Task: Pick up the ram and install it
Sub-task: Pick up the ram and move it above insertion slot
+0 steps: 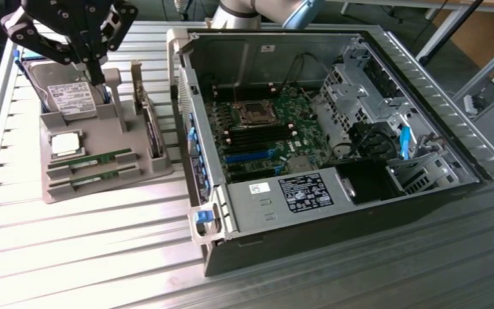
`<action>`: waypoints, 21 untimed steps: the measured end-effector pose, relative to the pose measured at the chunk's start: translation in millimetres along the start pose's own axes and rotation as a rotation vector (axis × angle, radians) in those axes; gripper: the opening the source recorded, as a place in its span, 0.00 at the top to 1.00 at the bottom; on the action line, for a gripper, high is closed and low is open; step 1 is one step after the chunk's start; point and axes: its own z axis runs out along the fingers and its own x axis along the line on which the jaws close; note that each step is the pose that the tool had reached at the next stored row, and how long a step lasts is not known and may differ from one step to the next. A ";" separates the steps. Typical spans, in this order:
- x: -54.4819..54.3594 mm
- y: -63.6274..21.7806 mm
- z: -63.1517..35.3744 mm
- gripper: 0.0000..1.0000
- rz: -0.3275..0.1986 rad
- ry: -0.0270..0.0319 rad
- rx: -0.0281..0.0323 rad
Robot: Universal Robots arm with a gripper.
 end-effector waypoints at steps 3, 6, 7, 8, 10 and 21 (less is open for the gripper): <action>0.0 0.0 0.0 0.91 -0.027 0.0011 0.0017; 0.0 0.0 0.0 0.91 -0.049 0.0019 0.0029; 0.0 0.0 0.0 0.91 -0.056 0.0022 0.0032; 0.0 0.0 0.0 0.91 -0.061 0.0024 0.0035; 0.0 0.0 0.0 0.91 -0.076 0.0029 0.0042; 0.0 0.0 0.0 0.91 -0.146 0.0058 0.0085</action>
